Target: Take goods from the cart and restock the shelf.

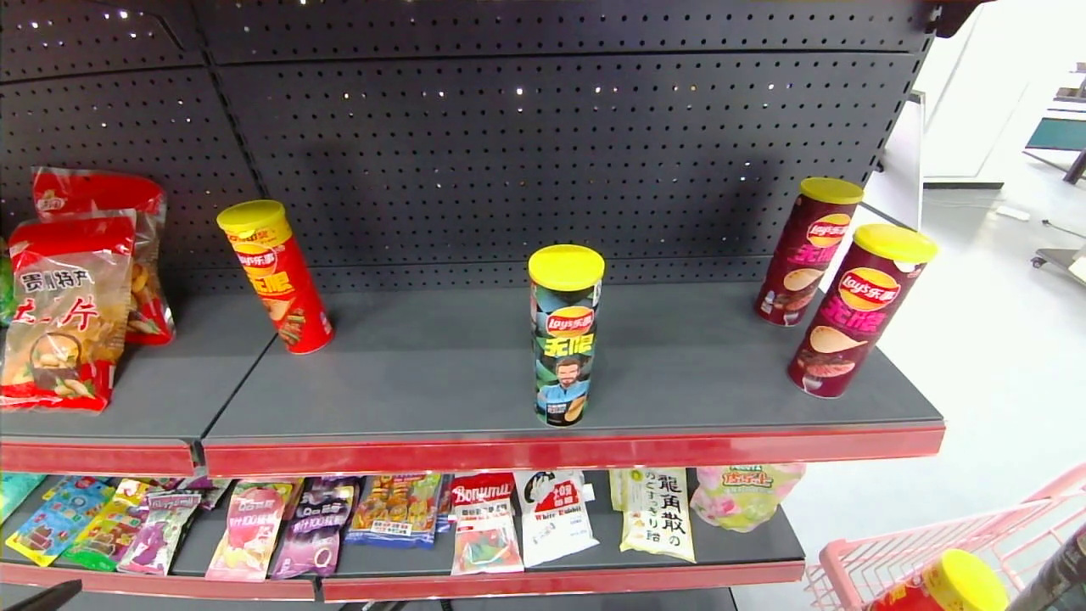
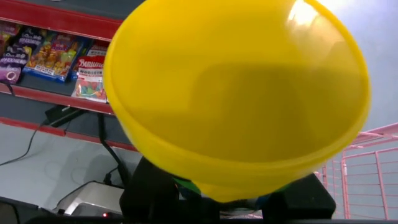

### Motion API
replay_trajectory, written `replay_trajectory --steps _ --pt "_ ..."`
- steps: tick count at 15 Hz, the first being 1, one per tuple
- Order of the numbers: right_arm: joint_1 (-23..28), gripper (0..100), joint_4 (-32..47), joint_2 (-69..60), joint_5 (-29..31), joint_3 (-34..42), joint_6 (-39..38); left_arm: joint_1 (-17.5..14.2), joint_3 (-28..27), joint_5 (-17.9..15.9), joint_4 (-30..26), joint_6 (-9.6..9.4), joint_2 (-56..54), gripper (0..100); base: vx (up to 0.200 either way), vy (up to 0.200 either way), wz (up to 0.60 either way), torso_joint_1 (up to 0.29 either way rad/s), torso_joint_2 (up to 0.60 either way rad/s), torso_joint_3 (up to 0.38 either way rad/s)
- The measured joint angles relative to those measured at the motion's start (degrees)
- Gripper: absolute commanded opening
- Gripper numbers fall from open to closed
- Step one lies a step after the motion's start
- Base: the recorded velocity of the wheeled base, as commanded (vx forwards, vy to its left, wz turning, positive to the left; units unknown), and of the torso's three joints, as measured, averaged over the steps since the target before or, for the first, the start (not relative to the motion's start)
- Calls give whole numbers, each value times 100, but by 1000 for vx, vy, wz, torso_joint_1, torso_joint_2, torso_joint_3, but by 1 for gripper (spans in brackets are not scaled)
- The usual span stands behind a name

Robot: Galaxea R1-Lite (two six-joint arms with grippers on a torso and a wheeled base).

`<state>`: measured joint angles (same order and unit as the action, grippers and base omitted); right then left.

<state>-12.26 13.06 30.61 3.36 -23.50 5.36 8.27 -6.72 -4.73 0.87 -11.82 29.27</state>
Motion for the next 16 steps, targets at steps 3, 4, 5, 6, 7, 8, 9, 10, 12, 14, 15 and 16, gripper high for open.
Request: replay_trajectory --steps 3,4,5,6,7,8,9,10,12,14,15,16 --pt "0 0 -6 0 -2 5 10 17 88 -5 -9 -43 -188 100 133 0 0 0 -6 2" --pt "0 0 -11 4 2 5 10 20 90 -5 -5 -76 -232 100 0 0 0 0 0 0" --pt "-5 0 -23 21 5 5 32 20 94 -9 -5 -185 -289 100 0 0 0 0 0 0" --pt "-5 0 -23 56 2 0 79 20 113 -16 -40 -251 -341 100 0 0 0 0 0 0" --pt "-2 0 -37 113 -24 -39 119 20 140 -20 -82 -267 -405 100 0 0 0 0 0 0" --pt "-5 0 -105 213 -137 -98 141 20 165 -17 -173 -271 -502 100 0 0 0 0 0 0" --pt "-7 0 -250 373 -315 -183 152 20 188 -20 -294 -276 -625 100 0 0 0 0 0 0" --pt "-9 0 -439 583 -497 -282 166 20 206 -22 -406 -271 -772 100 0 0 0 0 0 0" --pt "-40 0 -1008 1200 -814 -505 211 24 243 -24 -560 -123 -1112 100 0 0 0 0 0 0" --pt "-223 0 -1627 1905 -957 -750 265 28 262 -24 -579 127 -1386 100 0 0 0 0 0 0" --pt "-352 0 -1880 2325 -1001 -911 266 28 267 2 -577 228 -1547 100 0 0 0 0 0 0" --pt "-468 0 -2131 2732 -1029 -1108 262 27 276 2 -579 290 -1718 100 0 0 0 0 0 0"
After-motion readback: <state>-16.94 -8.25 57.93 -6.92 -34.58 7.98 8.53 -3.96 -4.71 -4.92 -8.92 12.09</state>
